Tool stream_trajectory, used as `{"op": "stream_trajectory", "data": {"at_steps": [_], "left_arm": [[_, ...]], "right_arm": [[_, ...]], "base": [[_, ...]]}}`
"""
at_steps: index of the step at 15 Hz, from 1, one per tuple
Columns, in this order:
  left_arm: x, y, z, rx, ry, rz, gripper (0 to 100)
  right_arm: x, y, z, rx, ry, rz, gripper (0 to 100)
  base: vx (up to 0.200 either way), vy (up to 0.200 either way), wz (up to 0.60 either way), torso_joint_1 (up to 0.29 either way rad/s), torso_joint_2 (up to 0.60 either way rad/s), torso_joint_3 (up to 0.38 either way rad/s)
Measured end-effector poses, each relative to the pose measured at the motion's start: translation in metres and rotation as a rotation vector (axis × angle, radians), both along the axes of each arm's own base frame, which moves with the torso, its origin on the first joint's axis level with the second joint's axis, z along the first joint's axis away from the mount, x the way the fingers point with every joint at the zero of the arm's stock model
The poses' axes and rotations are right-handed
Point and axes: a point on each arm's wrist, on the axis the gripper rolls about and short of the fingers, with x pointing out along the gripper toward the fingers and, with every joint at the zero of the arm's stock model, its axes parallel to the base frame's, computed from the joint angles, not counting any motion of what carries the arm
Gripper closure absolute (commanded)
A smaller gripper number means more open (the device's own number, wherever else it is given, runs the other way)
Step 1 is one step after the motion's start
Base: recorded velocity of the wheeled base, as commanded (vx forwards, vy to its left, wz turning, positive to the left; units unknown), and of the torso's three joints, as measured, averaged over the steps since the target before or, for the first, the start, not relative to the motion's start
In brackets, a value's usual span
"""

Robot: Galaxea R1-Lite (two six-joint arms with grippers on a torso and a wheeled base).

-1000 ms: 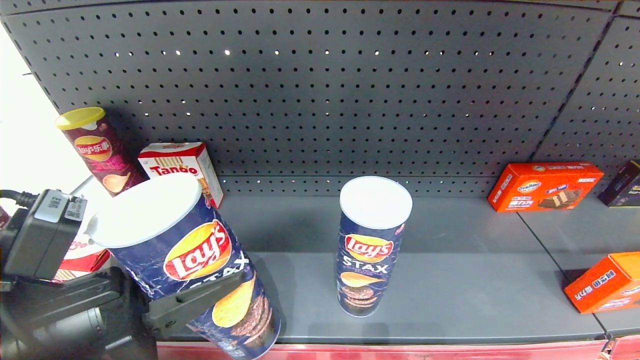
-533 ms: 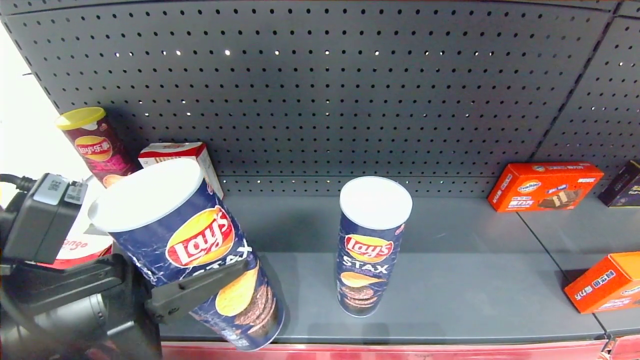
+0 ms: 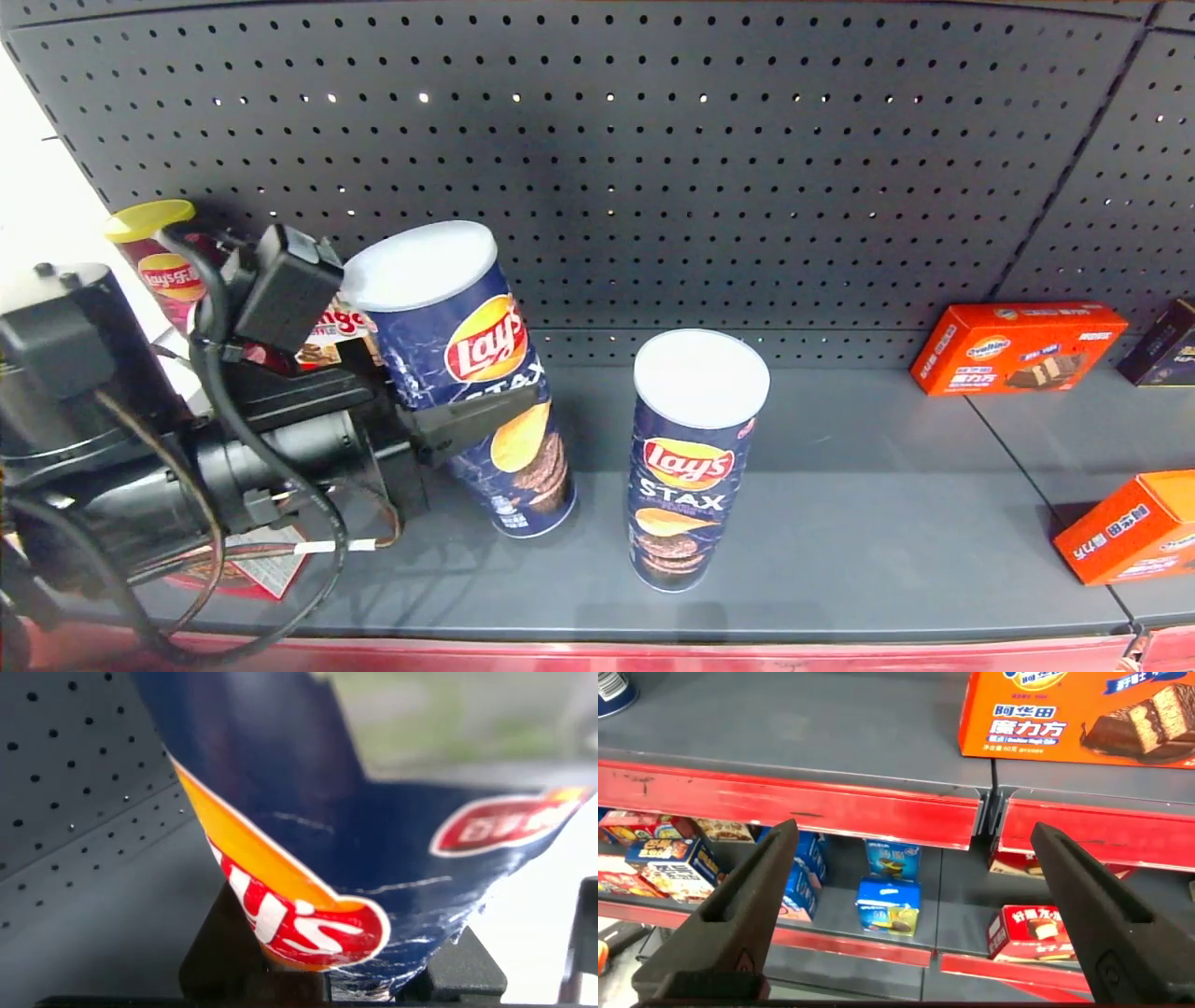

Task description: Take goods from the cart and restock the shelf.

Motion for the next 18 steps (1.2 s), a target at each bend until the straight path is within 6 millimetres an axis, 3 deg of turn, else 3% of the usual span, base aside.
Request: {"op": "stream_trajectory", "data": {"at_steps": [3, 9, 14, 18], "left_arm": [[0.035, -0.009, 0.003, 0.077, 0.045, 0.02, 100], [0.099, -0.036, 0.036, 0.106, -0.009, -0.008, 100], [0.14, -0.055, 0.022, 0.126, -0.039, -0.015, 100], [0.159, -0.069, 0.008, 0.133, -0.045, -0.039, 100]], "right_arm": [[0.0, 0.0, 0.0, 0.0, 0.001, 0.001, 0], [0.0, 0.0, 0.0, 0.0, 0.001, 0.001, 0], [0.0, 0.0, 0.0, 0.001, 0.002, 0.0, 0], [0.0, 0.0, 0.0, 0.0, 0.002, 0.0, 0]], "base": [[0.0, 0.0, 0.0, 0.0, 0.0, 0.0], [0.0, 0.0, 0.0, 0.0, 0.0, 0.0], [0.0, 0.0, 0.0, 0.0, 0.0, 0.0], [0.0, 0.0, 0.0, 0.0, 0.0, 0.0]]}}
